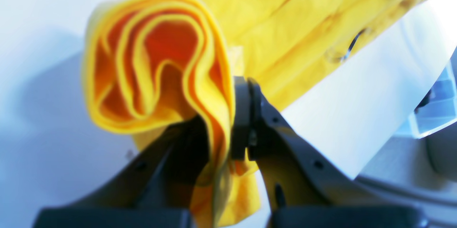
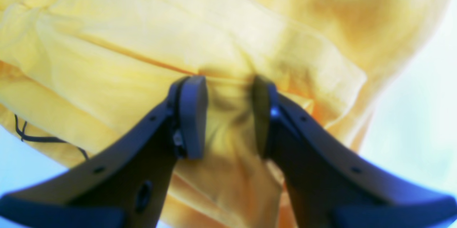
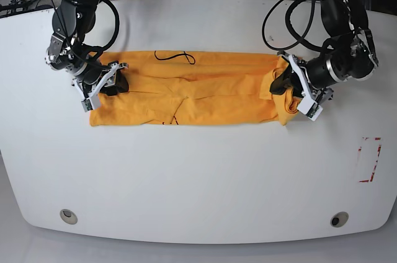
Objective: Fold the T-shirt properly
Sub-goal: 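Fold the strip end held by the left gripper toward the right gripper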
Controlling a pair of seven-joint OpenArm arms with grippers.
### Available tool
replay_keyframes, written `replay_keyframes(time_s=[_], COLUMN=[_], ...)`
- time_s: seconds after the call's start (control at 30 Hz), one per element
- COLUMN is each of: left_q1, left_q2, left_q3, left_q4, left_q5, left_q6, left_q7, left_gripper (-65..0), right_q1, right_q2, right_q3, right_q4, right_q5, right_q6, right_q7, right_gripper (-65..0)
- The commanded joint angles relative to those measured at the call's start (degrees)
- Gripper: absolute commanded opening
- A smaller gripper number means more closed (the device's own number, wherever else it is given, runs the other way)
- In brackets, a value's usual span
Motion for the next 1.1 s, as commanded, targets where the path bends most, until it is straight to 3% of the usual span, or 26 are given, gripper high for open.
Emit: replay_keyframes(time_s=[0.0, 0.27, 0.7, 0.97, 1.07], left_q1=[-1.73, -5.69, -10.08, -12.37, -13.25], left_q2=[0.63, 5.47, 7.84, 9.86, 10.30], left_q3=[0.09, 2.20, 7.03, 7.12, 7.65], left_q4=[-0.20, -4.86, -8.81, -11.27, -11.36], left_q5=[0.35, 4.48, 9.14, 8.97, 8.79], left_q6=[-0.08, -0.08, -0.08, -0.08, 2.95], left_q7=[-1.14, -1.14, -1.40, -1.40, -1.31], left_gripper=[-62.8, -62.6, -61.9, -44.2, -40.8], right_q1=[-0.43, -0.43, -0.52, -0.61, -0.61], right_q2=[0.18, 0.18, 0.09, 0.09, 0.09], right_q3=[-0.12, -0.12, -0.03, -0.03, -0.03], right_q4=[-0.32, -0.32, -0.32, -0.32, -0.32], right_q5=[-3.53, -3.53, -3.53, -3.53, -3.53], right_q6=[-0.53, -0.53, -0.53, -0.53, -0.53], right_q7=[-4.89, -4.89, -4.89, -4.98, -4.98], right_gripper=[-43.9, -43.9, -43.9, -43.9, -43.9])
